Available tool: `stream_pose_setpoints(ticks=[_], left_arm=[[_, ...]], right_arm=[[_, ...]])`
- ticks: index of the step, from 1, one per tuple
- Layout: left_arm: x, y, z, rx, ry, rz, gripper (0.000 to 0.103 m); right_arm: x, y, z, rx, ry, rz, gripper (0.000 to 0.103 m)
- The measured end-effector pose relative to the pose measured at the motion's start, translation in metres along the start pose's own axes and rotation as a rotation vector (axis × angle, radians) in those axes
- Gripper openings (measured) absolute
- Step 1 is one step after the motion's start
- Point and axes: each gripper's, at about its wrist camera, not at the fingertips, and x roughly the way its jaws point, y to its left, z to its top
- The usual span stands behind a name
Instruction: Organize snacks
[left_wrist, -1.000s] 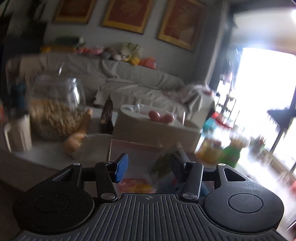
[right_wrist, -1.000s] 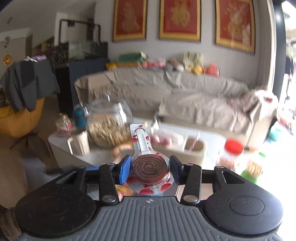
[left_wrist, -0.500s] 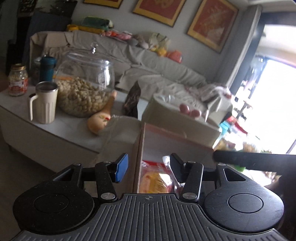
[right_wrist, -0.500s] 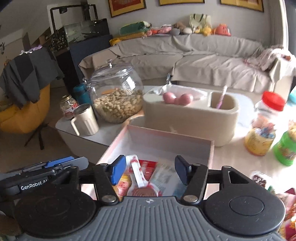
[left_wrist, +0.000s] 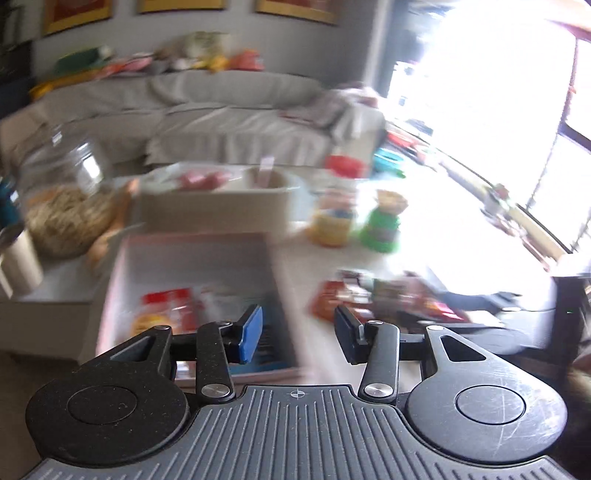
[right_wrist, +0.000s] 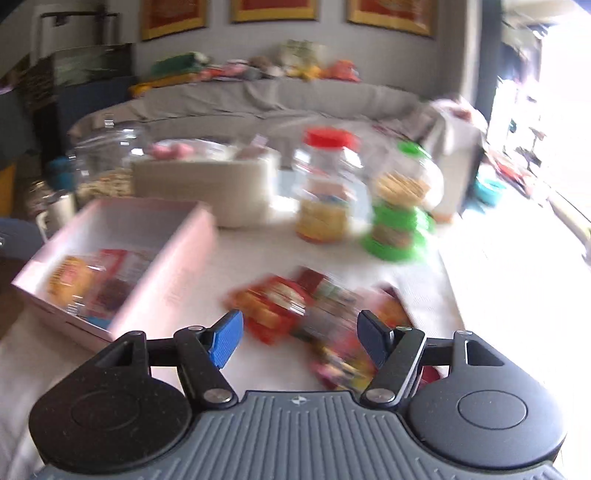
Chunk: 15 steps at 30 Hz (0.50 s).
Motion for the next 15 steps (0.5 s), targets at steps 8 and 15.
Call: stream_pose_setpoints(ticks=[8,15], left_arm=[[-0.022,-0.081,0.022,-0.039,0.135,-0.172,0.035],[-0.006,-0.098,0.024,-0.039,0.188,-0.151,0.033]], right_arm=[[0.009,-0.063,-0.019,0.089,0.028,-0.076,0.069],[0.018,-0.074,-0.011,0.083,-0.012,-0.049,0.070]])
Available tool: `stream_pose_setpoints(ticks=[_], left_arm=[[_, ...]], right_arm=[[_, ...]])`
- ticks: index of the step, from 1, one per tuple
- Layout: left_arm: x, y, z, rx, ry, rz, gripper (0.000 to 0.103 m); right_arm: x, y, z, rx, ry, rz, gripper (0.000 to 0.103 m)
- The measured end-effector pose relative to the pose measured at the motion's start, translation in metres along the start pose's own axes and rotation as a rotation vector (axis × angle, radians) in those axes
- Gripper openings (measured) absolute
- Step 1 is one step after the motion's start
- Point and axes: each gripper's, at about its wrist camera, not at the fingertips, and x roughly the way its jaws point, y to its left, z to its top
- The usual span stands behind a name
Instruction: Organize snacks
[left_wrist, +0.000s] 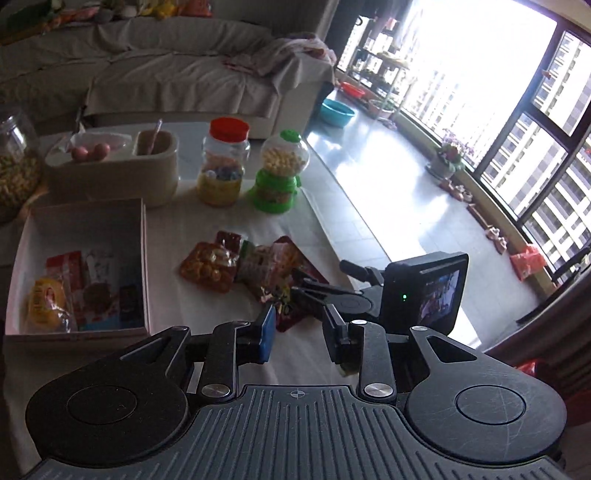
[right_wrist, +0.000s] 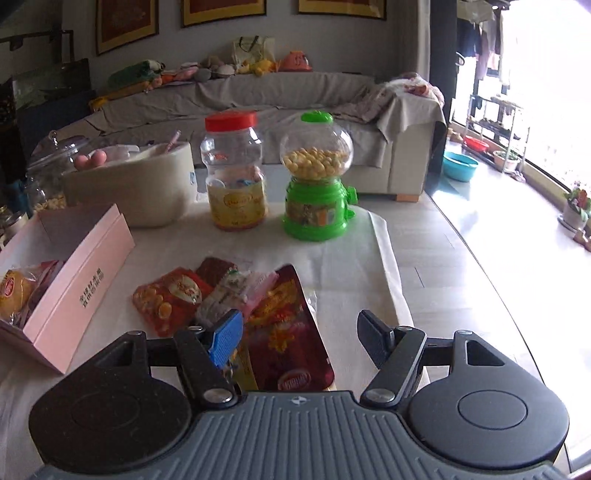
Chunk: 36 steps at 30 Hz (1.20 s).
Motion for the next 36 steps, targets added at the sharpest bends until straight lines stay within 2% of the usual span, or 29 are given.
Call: stream_pose_setpoints(ticks=[3,9,13,17,19,20,21,22,24,25,28,31,36], left_arm=[[0.004,-0.001,0.001,-0.001,0.018,0.020,0.030],[-0.007,-0.005,0.005,0.027,-0.027,0.019,0.030],[-0.003,0.003,0.011,0.030,-0.047,0.023,0.030],[0.021,0.027,0.017,-0.022,-0.004,0.067,0.030],[0.032,0.040,0.019,-0.049,0.016,0.098,0.030],[0.036,0.047,0.019,-0.061,0.025,0.112,0.030],[0.040,0.053,0.019,-0.070,0.032,0.123,0.030],[0.043,0.058,0.019,-0.077,0.036,0.133,0.030],[0.050,0.066,0.018,-0.090,0.045,0.147,0.030],[0.054,0.068,0.017,-0.095,0.053,0.152,0.030],[0.063,0.071,0.013,-0.097,0.073,0.167,0.030],[0.070,0.072,0.005,-0.094,0.095,0.157,0.030],[0.081,0.087,-0.025,-0.070,0.108,0.051,0.030]], right_arm=[[0.008,0.008,0.011,-0.003,-0.019,0.033,0.072],[0.043,0.035,0.042,-0.005,0.007,0.147,0.076],[0.092,0.051,0.063,0.022,0.079,0.165,0.076],[0.145,0.058,0.072,0.051,0.202,0.190,0.076],[0.157,0.061,0.069,0.048,0.249,0.187,0.066],[0.154,0.064,0.067,0.021,0.234,0.171,0.061],[0.149,0.067,0.064,-0.010,0.234,0.176,0.050],[0.143,0.069,0.061,-0.034,0.232,0.176,0.042],[0.128,0.068,0.053,-0.047,0.246,0.207,0.033],[0.119,0.067,0.048,-0.050,0.257,0.227,0.024],[0.092,0.061,0.024,-0.061,0.294,0.287,0.011],[0.066,0.057,0.004,-0.041,0.323,0.348,0.010],[0.026,0.047,-0.017,-0.008,0.323,0.424,0.009]])
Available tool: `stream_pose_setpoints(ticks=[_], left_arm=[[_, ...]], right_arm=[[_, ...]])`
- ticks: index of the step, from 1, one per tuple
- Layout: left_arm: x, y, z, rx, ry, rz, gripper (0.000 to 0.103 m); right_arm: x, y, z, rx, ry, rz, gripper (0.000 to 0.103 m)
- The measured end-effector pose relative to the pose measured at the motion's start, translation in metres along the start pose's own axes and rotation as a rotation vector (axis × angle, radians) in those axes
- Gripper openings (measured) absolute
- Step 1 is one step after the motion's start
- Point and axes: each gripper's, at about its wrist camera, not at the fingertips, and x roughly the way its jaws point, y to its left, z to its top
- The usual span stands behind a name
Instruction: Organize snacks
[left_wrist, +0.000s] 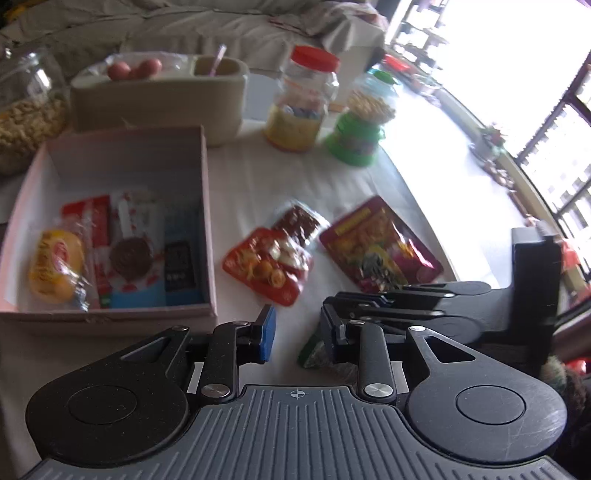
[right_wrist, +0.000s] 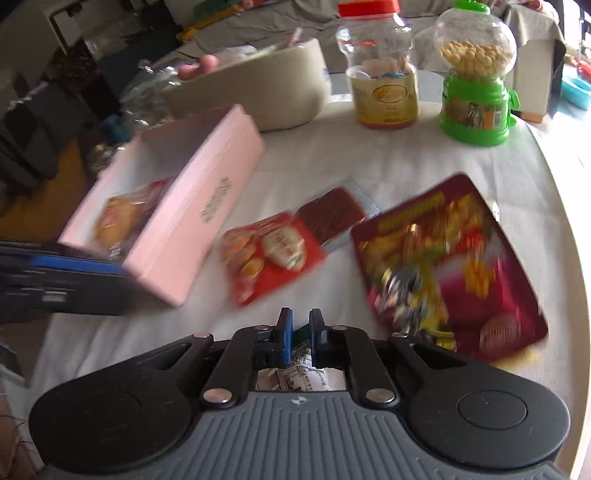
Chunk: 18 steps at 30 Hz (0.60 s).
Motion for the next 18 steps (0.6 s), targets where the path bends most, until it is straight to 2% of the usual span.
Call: stream_pose_setpoints(ticks=[2,4,8,9,11,12,13,18], left_arm=[[0.005,0.008,-0.014,0.008,-0.014,-0.052,0.030],[0.006,0.017,-0.028,-0.002,-0.069,-0.080,0.030],[0.006,0.015,-0.057,0.037,-0.195,-0.061,0.030],[0.007,0.015,-0.061,0.041,-0.202,-0.067,0.031],[0.008,0.018,-0.069,0.019,-0.193,-0.100,0.031],[0.008,0.021,-0.071,0.007,-0.183,-0.117,0.031],[0.008,0.023,-0.072,0.001,-0.174,-0.124,0.031],[0.000,0.037,-0.084,0.015,-0.171,-0.068,0.030]], right_arm=[[-0.015,0.001,-0.008,-0.004,-0.031,0.009,0.009],[-0.030,-0.002,-0.013,0.003,-0.073,0.002,0.010],[-0.040,-0.003,-0.015,-0.022,-0.142,-0.111,0.014],[-0.037,-0.002,-0.014,-0.031,-0.142,-0.125,0.021],[-0.029,0.003,-0.007,-0.051,-0.145,-0.135,0.047],[-0.025,0.007,-0.002,-0.065,-0.150,-0.128,0.073],[-0.020,0.012,0.004,-0.083,-0.154,-0.114,0.082],[0.027,0.038,0.039,-0.168,-0.121,-0.093,0.082]])
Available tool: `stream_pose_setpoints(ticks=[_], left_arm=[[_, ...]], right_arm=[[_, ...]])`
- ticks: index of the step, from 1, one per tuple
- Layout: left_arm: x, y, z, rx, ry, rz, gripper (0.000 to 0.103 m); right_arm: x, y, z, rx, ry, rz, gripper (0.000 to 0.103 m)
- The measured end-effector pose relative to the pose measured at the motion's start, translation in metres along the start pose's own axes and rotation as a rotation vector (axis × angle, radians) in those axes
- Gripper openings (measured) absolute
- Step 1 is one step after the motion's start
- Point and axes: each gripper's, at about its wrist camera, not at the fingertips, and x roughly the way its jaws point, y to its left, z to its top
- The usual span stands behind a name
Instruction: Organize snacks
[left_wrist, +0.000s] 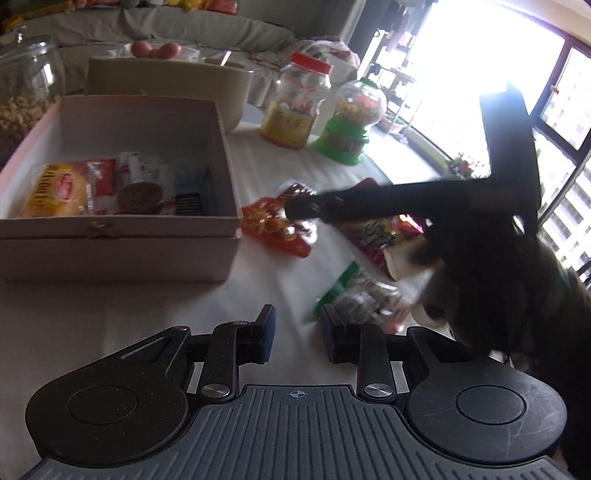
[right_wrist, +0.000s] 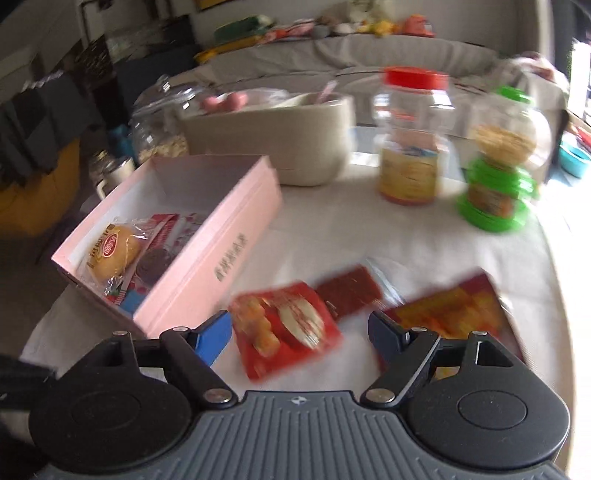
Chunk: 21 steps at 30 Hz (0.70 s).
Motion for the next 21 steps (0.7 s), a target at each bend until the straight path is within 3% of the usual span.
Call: stream_pose_setpoints(ticks=[4,5,7,8,10,12,17,21], left_arm=[[-0.005,0.016,-0.008,-0.043,0.014,0.003,0.030],[-0.007,0.021,-0.010,-0.058,0.014,0.001,0.030],[-0.009,0.027,-0.014,-0.076,0.011,-0.007,0.030],[-0.010,0.030,-0.016,-0.086,0.010,-0.014,0.030],[-0.008,0.034,-0.019,-0.105,0.011,-0.023,0.030],[-0.006,0.037,-0.022,-0.116,0.012,-0.034,0.030],[0.003,0.035,-0.024,-0.118,0.032,-0.093,0.030],[0.005,0.027,-0.024,-0.098,0.033,-0.106,0.031]], right_arm=[[0.041,0.010,0.010,-0.014,0.091,-0.047,0.082],[0.042,0.010,0.009,-0.011,0.080,-0.051,0.080],[0.034,0.013,0.005,-0.042,0.068,-0.065,0.058],[0.027,0.013,0.003,-0.038,0.064,-0.067,0.056],[0.008,0.006,-0.004,-0.005,0.056,-0.061,0.031],[-0.009,0.000,-0.015,0.018,0.062,-0.102,0.022],[-0.041,-0.019,-0.058,0.115,0.076,-0.128,0.022],[-0.060,-0.016,-0.089,0.210,0.071,-0.039,0.022]])
